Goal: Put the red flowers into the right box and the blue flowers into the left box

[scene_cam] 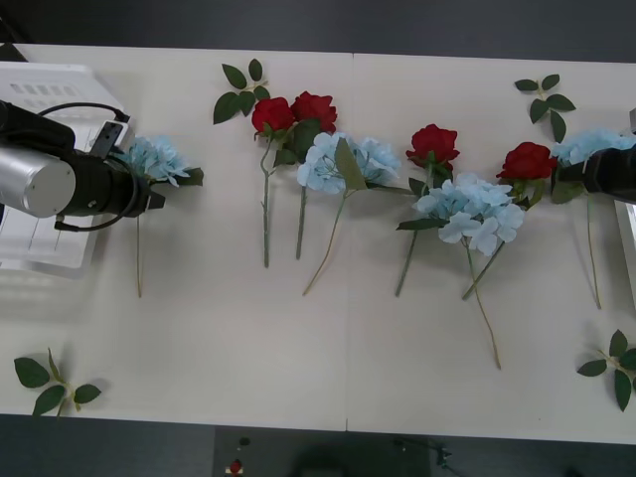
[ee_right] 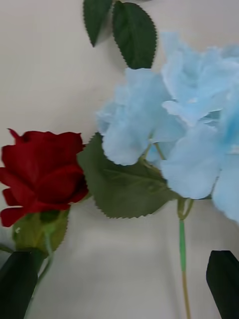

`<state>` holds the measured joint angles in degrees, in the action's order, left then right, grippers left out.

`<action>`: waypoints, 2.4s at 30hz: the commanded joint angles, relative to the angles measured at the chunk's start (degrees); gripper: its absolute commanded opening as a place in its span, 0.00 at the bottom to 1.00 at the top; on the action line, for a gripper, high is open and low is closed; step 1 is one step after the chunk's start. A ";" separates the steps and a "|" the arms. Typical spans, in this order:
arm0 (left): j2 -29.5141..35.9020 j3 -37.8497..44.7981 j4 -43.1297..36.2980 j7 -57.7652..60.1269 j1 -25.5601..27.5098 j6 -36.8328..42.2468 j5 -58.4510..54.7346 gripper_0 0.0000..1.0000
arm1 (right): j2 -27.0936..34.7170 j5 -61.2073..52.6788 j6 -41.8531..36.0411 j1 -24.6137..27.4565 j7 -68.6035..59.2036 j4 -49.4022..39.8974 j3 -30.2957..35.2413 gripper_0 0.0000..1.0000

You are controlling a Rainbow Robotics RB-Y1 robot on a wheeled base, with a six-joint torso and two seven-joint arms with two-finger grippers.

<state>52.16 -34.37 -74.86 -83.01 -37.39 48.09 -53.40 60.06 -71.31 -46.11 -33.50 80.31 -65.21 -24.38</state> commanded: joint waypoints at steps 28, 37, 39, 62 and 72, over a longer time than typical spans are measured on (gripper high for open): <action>-5.58 1.85 4.90 2.16 -2.17 0.16 3.66 0.00 | -10.31 4.33 8.14 -3.15 -5.61 10.90 0.65 1.00; -2.24 11.87 -4.33 2.95 -2.17 8.25 -2.14 0.00 | -7.24 0.82 2.34 -3.77 -5.17 8.09 0.65 1.00; -1.45 15.39 -5.91 2.68 -2.17 10.18 -2.76 0.00 | -5.74 -0.59 0.76 -3.86 -4.90 6.77 0.65 1.00; 20.26 21.45 8.94 -10.94 -1.29 6.14 -14.19 0.00 | -2.93 6.71 0.84 -3.86 -2.53 6.50 0.65 1.00; 20.17 21.36 15.62 -19.82 -1.02 2.71 -17.09 0.49 | -7.59 7.15 6.91 -3.86 -2.27 10.99 0.65 1.00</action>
<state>70.67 -13.23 -58.28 -99.95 -37.40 51.89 -70.02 52.77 -64.82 -40.06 -35.61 77.11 -54.04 -24.27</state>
